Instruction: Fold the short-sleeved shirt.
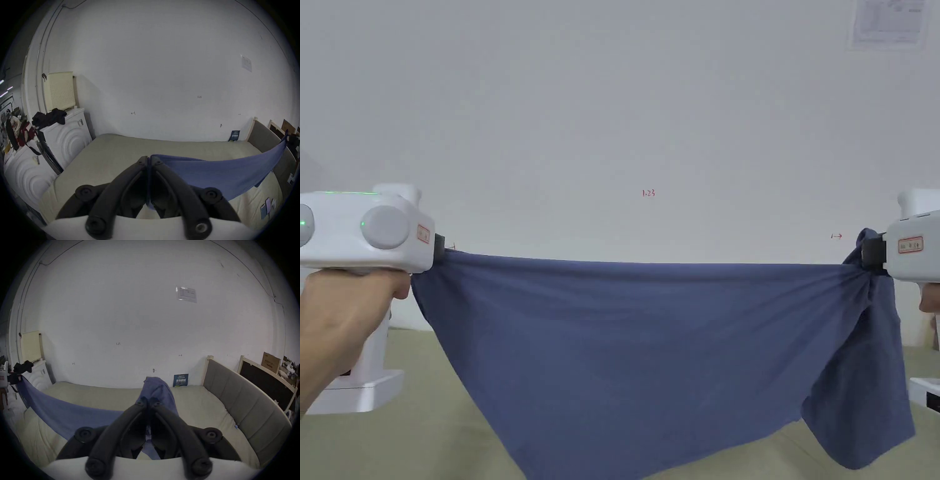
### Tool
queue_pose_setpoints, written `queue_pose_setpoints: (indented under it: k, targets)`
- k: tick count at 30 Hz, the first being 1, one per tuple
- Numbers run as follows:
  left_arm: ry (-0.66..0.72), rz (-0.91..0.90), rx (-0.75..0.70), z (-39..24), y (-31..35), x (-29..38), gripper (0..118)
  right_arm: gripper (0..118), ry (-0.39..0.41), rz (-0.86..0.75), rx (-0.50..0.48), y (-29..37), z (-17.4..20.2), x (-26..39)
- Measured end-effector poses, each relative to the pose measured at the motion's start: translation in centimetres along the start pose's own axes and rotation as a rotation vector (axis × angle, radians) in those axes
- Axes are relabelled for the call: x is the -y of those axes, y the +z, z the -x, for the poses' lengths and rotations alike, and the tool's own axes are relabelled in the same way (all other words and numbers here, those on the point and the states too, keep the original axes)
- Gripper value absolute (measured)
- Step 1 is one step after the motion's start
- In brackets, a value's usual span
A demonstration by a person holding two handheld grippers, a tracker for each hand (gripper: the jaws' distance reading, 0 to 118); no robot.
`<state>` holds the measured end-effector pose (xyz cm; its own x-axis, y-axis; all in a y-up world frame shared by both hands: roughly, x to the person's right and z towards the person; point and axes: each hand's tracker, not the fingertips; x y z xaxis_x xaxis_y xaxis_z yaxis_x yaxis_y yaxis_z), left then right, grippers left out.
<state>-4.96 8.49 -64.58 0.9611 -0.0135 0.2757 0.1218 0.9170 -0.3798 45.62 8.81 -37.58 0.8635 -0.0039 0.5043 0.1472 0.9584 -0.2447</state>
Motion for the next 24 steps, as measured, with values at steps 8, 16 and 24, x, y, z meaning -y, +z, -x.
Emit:
queue_pose_setpoints:
  k: [8,16,24]
  targets:
    - [-0.031,0.079,-0.011,-1.0,-5.6,5.8,2,5,0.035,0.062,0.017,-5.4,1.2,6.4]
    - [-0.056,0.223,0.061,1.2,-2.4,17.6,2,5,0.015,0.234,-0.010,0.6,-0.9,18.5]
    - [-0.063,0.355,0.125,4.4,7.1,30.1,2,5,-0.086,0.328,-0.024,13.9,-4.4,30.3]
